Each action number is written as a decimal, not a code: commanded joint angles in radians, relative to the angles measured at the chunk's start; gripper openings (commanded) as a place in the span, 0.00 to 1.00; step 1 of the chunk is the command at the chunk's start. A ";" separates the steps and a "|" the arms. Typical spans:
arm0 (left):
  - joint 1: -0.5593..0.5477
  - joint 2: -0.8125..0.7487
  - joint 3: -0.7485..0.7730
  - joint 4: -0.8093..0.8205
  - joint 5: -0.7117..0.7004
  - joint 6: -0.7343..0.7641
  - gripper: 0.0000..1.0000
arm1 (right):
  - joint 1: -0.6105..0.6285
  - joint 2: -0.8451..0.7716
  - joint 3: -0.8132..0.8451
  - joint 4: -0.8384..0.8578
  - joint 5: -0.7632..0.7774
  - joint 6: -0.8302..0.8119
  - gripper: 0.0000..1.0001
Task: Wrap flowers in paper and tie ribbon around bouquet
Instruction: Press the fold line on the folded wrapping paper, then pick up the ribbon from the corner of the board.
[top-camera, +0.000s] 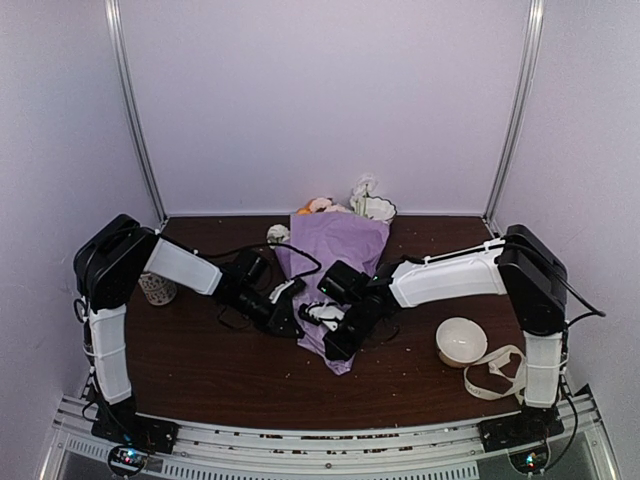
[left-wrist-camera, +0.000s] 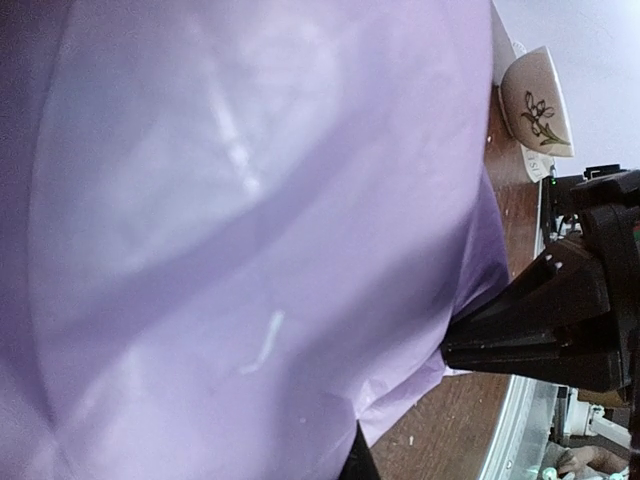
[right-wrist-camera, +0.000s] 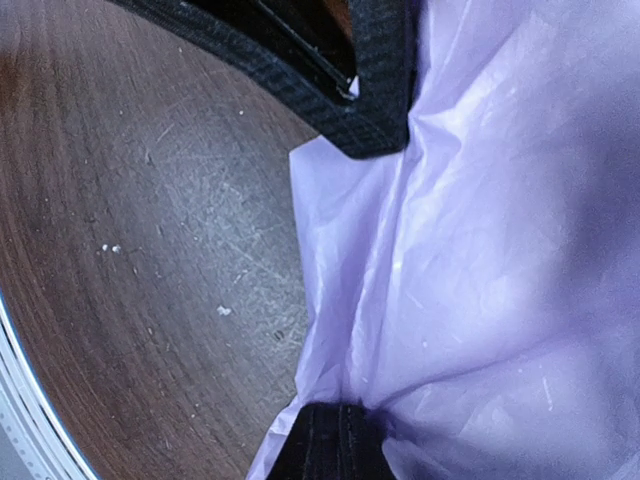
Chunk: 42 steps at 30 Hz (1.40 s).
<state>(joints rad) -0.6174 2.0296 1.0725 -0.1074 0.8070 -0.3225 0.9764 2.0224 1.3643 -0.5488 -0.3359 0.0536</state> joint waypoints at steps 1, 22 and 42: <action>0.037 0.032 0.002 0.020 -0.086 0.018 0.00 | 0.008 -0.035 -0.052 -0.071 0.062 0.007 0.09; 0.028 0.038 -0.001 0.017 -0.108 0.021 0.00 | -0.520 -0.782 -0.281 -0.231 0.534 0.520 0.43; 0.017 0.044 -0.001 0.026 -0.100 0.022 0.00 | -0.978 -0.836 -0.809 -0.127 0.286 0.951 0.66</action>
<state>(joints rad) -0.5980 2.0312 1.0737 -0.0757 0.7818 -0.3218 0.0044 1.1515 0.5762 -0.7357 0.0177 0.9573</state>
